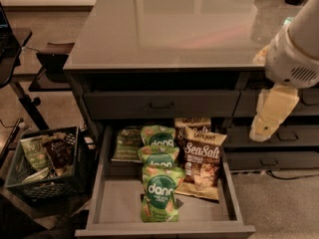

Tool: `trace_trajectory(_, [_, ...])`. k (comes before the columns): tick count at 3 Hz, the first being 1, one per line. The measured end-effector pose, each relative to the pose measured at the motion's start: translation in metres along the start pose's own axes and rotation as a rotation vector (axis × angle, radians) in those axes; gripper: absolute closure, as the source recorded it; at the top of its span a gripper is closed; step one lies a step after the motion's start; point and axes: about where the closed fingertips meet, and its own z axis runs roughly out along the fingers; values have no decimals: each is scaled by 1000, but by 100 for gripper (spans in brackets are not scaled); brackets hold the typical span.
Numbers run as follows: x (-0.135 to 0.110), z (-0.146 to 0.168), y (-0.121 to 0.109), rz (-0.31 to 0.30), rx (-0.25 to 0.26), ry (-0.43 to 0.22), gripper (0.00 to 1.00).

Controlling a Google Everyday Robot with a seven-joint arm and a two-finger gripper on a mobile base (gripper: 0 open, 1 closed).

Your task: Pick brown chip bag from middle drawer and place on counter

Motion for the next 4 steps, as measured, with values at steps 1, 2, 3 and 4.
trace_trajectory(1, [3,64,1,2,-33,-50,0])
trace_trajectory(2, [7,111,-9,-24,-12,-126,0])
trace_trajectory(3, [11,135,-22,-66,7,-157,0])
trace_trajectory(4, [11,136,-23,-70,6,-158,0])
